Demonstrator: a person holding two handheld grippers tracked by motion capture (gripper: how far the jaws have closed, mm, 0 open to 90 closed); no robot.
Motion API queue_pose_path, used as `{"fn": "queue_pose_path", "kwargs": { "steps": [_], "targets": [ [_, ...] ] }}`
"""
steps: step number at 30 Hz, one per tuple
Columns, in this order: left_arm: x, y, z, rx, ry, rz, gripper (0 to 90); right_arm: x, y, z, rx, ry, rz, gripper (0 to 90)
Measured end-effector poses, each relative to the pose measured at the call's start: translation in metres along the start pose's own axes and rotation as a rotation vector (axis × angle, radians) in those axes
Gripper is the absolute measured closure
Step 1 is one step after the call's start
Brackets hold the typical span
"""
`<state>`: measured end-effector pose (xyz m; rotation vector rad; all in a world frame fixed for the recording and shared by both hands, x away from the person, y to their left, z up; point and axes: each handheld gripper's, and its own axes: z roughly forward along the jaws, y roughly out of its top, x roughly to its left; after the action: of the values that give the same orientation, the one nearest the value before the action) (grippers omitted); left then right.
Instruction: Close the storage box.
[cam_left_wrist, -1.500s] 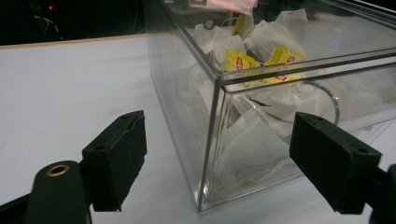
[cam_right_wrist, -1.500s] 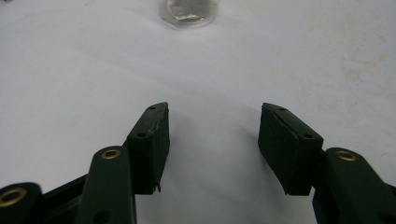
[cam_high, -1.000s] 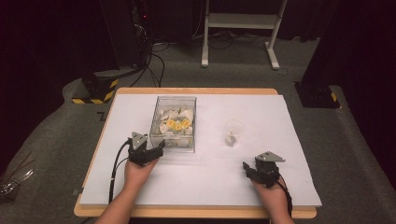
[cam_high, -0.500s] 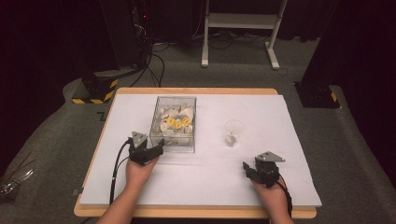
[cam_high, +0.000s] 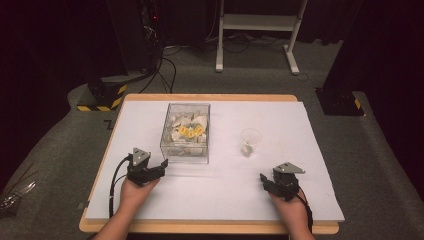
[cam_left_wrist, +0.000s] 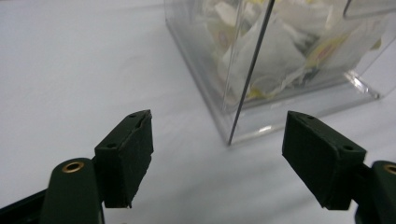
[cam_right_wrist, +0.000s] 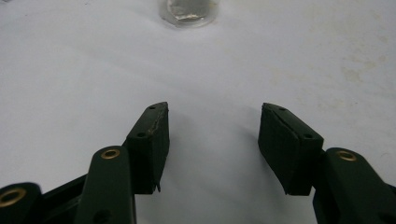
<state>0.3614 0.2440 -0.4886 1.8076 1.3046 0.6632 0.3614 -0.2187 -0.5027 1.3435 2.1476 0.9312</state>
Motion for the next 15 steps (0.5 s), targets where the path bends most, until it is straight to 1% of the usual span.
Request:
{"fn": "queue_pose_path", "kwargs": {
  "steps": [2, 8, 10, 12, 15],
  "targets": [
    [0.006, -0.004, -0.006, 0.026, -0.002, 0.013, 25.0, 0.0, 0.0, 0.0, 0.0, 0.0, -0.001, 43.5],
    [0.021, -0.018, -0.022, 0.088, -0.004, 0.035, 24.9, 0.0, 0.0, 0.0, 0.001, -0.003, 0.0, 43.4],
    [0.025, -0.023, -0.027, 0.115, 0.002, 0.053, 24.9, 0.0, 0.0, 0.0, 0.001, -0.004, -0.001, 43.4],
    [0.028, -0.028, -0.031, 0.136, 0.022, 0.077, 24.7, 0.0, 0.0, 0.0, 0.001, -0.006, -0.003, 43.4],
    [0.033, -0.033, -0.036, 0.156, 0.036, 0.082, 24.2, 0.001, 0.0, 0.0, 0.002, -0.006, -0.001, 43.4]
  ]
}}
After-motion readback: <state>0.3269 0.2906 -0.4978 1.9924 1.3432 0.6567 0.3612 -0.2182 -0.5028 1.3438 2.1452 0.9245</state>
